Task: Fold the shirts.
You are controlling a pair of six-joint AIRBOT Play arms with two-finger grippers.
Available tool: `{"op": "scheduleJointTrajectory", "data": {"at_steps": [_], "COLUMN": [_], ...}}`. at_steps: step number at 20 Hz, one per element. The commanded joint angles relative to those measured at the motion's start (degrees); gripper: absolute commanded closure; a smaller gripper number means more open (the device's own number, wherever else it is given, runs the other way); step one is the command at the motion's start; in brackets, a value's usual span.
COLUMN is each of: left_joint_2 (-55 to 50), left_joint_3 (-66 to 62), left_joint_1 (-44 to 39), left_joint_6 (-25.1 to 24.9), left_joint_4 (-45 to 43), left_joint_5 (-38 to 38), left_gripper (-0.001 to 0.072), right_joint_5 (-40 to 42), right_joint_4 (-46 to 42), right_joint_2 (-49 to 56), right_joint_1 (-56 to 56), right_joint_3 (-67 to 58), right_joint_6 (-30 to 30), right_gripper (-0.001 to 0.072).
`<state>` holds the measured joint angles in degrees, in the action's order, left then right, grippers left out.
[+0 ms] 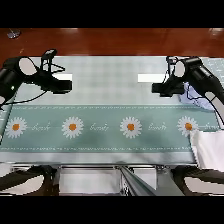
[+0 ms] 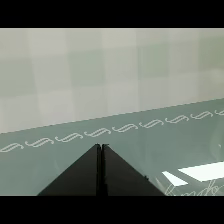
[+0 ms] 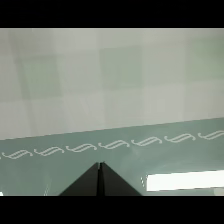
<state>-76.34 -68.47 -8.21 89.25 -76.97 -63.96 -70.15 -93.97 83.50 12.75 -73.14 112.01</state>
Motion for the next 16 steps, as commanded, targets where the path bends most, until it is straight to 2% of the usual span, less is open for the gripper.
{"op": "scheduleJointTrajectory", "data": {"at_steps": [1,16], "left_joint_2": [0.0,0.0], "left_joint_3": [0.0,0.0], "left_joint_1": [0.0,0.0], "left_joint_6": [0.0,0.0], "left_joint_4": [0.0,0.0], "left_joint_5": [0.0,0.1], "left_gripper": [0.0686,0.0685], "right_joint_5": [0.0,0.8], "right_joint_4": [0.0,0.1], "right_joint_2": [0.0,0.0], "right_joint_1": [0.0,0.0], "right_joint_3": [-0.1,-0.1], "right_joint_6": [0.0,0.1], "right_gripper": [0.0688,0.0688]}}
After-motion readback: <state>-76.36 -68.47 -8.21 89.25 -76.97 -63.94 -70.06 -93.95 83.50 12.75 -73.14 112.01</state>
